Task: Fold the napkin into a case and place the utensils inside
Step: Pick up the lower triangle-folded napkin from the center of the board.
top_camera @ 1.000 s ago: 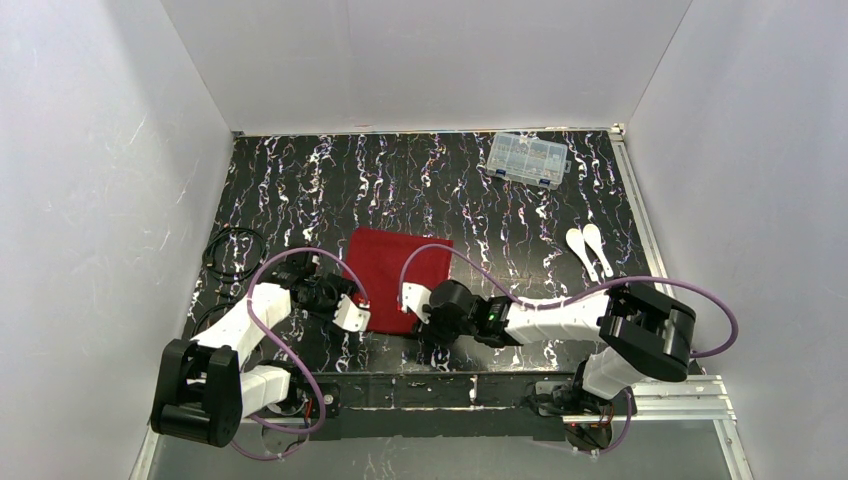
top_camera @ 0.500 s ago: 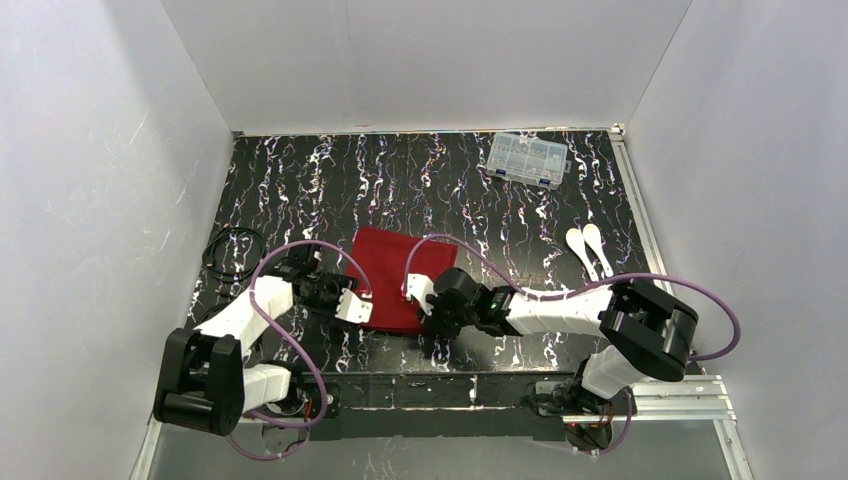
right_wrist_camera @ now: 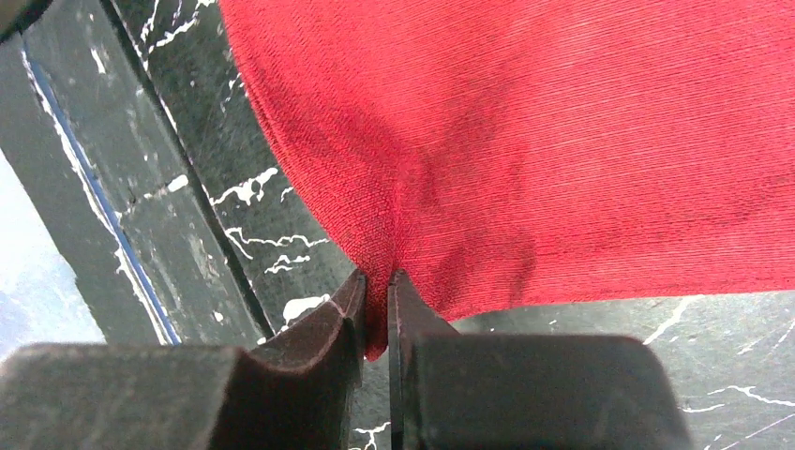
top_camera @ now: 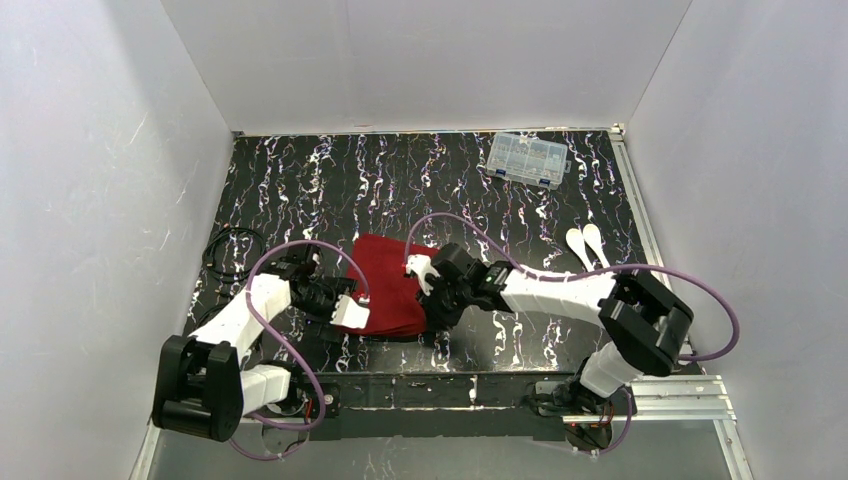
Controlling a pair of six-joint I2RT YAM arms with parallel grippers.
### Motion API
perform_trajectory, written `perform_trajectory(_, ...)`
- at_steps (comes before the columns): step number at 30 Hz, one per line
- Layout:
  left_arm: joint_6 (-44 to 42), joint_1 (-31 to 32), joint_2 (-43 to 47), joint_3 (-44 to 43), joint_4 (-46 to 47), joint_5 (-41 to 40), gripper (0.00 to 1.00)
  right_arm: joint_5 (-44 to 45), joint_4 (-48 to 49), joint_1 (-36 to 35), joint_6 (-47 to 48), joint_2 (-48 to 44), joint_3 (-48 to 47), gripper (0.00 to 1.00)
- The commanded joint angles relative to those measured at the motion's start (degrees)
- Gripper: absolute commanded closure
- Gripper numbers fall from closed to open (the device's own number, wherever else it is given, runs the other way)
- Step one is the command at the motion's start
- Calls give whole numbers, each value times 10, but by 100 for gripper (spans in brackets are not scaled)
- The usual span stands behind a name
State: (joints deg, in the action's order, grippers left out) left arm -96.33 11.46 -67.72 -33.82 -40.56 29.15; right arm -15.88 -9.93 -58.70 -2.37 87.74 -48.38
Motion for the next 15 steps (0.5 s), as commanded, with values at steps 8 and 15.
perform_trajectory(8, 70, 16, 74, -50, -65, 93, 18, -107, -35, 60, -90, 51, -71, 81)
perform_trajectory(15, 287, 114, 75, -36, 43, 72, 21, -150, -39, 92, -103, 71, -84, 82)
